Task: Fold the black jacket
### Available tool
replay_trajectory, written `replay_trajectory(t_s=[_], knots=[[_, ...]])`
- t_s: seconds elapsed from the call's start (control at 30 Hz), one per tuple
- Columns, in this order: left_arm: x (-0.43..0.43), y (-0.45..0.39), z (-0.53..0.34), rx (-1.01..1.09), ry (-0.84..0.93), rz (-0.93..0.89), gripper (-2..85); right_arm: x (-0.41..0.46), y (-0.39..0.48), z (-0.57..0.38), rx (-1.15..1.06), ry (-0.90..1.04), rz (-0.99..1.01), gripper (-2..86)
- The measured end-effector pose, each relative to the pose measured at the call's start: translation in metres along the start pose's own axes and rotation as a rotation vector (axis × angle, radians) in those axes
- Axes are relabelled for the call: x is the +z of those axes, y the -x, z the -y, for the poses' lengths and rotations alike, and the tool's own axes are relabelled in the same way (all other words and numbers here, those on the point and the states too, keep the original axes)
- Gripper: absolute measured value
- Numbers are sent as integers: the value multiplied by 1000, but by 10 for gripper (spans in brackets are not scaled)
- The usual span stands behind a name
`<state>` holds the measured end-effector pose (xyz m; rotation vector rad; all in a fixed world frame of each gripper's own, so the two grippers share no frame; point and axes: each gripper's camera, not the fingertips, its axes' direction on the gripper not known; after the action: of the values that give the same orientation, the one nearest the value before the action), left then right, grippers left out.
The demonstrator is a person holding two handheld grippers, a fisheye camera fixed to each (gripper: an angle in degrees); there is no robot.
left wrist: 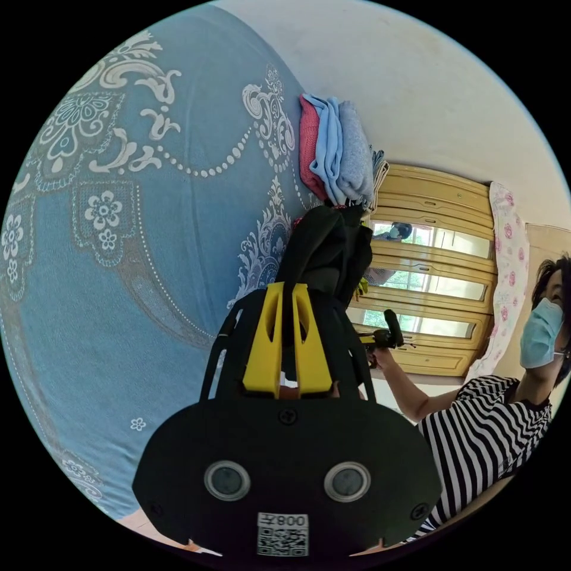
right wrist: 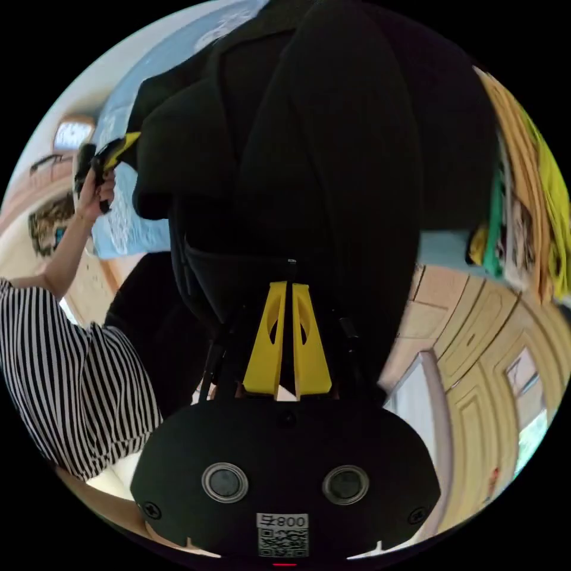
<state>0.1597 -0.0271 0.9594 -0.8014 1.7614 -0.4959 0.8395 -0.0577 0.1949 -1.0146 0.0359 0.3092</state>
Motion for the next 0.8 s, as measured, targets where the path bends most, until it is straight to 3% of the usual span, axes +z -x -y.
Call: replay_trajectory(t_s=[0.1,0.2,0.33,0.47,0.6,0.8], knots=[[-3,-1,-7,2,5,3,21,-48,-24,-12,160,-300,39,18],[-7,-4,-15,1,2,-3,21,-100,-16,1,111,-545,17,30],[-10,-12,-26,15,10,-1,21,-141,23,38,-73,-686,-89,56],[-11,-17,-37,3,8,-1,22,-144,42,74,-163,-666,-184,77],[-11,-23,-51,-5,5,-3,23,-103,47,97,-228,-435,-295,81],[-9,-33,-71,-6,15,-11,24,-76,31,25,-299,-291,-209,15]])
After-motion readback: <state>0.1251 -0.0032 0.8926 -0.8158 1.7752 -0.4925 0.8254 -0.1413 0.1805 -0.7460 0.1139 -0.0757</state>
